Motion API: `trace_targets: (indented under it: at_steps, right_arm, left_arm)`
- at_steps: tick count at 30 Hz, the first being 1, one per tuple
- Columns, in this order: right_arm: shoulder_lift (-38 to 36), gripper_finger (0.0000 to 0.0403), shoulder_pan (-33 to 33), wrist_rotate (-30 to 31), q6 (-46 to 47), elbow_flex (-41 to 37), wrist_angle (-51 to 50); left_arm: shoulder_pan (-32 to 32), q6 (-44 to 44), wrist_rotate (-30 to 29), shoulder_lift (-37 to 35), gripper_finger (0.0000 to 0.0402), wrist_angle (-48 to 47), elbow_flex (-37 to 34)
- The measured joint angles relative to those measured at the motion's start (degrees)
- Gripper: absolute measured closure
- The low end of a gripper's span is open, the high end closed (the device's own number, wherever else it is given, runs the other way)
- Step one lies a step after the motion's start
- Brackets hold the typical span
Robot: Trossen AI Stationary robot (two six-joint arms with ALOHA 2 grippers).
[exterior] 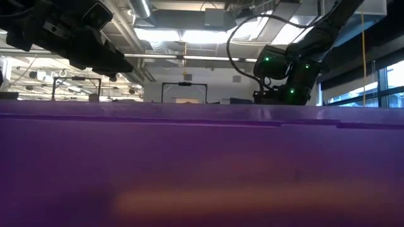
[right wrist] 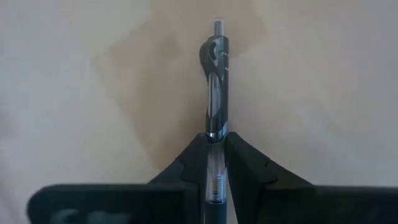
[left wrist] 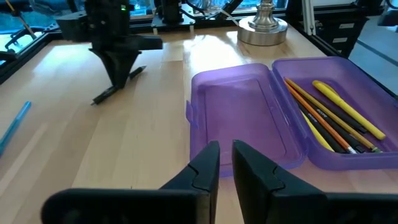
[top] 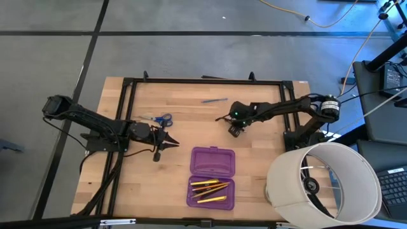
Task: Pick & place school supplies into a supply box
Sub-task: Put the transparent pen into the violet supply box
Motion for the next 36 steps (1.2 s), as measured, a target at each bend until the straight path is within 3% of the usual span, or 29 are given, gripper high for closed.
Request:
trace_targets:
  at_steps: [17,28,36]
  right_arm:
    - [-7.2,0.035,11.1,-2.0,4.4,1.4,3.9]
    - [-6.8,0.035,25.1,-3.6,4.5,11.6,11.8]
    - [-4.4,0.035,36.0,-1.0,9.0,13.5,18.2]
  left_arm:
    - [0.0,0.0,0.0,0.0,0.0361,0.1,0.0]
    - [0.0,0.0,0.0,0.0,0.0362,1.3,0.0]
    - [0.0,0.0,0.0,0.0,0.0365,1.4,0.0]
